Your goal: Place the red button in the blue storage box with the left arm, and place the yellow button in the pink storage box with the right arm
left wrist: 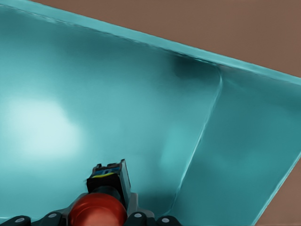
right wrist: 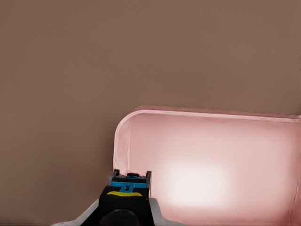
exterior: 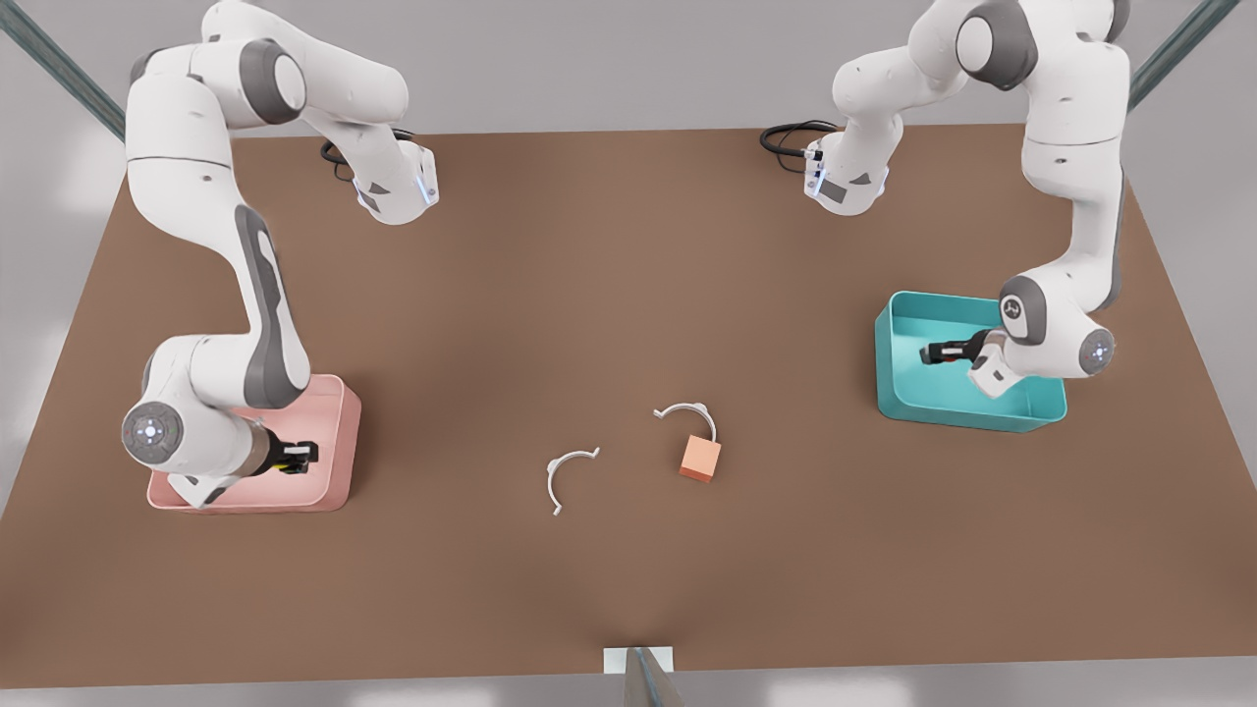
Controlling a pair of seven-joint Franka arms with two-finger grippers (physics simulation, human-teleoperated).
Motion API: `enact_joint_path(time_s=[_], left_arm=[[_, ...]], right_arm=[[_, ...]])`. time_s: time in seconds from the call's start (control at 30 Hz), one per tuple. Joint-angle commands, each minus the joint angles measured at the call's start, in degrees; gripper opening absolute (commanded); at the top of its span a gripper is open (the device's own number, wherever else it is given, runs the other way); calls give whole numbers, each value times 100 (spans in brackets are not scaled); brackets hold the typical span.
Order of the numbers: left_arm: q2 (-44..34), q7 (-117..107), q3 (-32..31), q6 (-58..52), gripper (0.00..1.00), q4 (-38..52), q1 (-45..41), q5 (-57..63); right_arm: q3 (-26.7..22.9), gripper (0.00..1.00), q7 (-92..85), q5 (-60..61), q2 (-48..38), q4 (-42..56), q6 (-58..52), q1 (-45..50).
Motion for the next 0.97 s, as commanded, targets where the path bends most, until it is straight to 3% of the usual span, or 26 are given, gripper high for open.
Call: enact_joint_path(time_s=[0.0, 0.03, 0.17, 0.2, 0.23, 0.3, 0.43, 0.53, 0.67, 0.73, 0.93], left_arm=[[-19, 2262, 0, 860, 65, -132, 2, -101], [-19, 2262, 0, 860, 100, -132, -7, -101], [-450, 2095, -9, 378, 100, -132, -77, -101], [-809, 1823, -9, -52, 100, -106, -173, -65], [-1056, 1629, -17, -430, 100, 35, -270, -21], [-1153, 1304, -26, -1460, 100, 1080, -297, 189], [-1101, -1525, -35, -1688, 100, 2733, -780, 190], [-1092, -1755, -35, -2690, 100, 4245, -885, 373], [-1074, -1755, -44, -2901, 100, 4509, -1140, 726], [-916, -1755, -44, -2901, 100, 4711, -1140, 726], [-670, -1755, -44, -3016, 100, 5001, -1140, 726]], right_arm=[[-7, 45, -1542, -89, 105, 16, -97, -123], [-7, 45, -1691, -89, 166, 25, 0, -210], [-24, 48, -1858, -81, 351, 34, 114, -334], [-24, 84, -1858, -81, 404, 34, 114, -342], [-24, 100, -1858, -72, 395, 34, 114, -342], [-16, 100, -1797, -72, 395, 148, 114, -316], [230, 100, -1516, -81, 325, 824, 44, -175], [424, 100, -567, -133, -62, 1264, -562, 334], [573, 100, 839, -212, -1020, 1634, -1871, 747], [679, 100, 980, -169, -1617, 1019, -2039, 651], [688, 100, 910, 87, -1662, 1001, -2004, 492]])
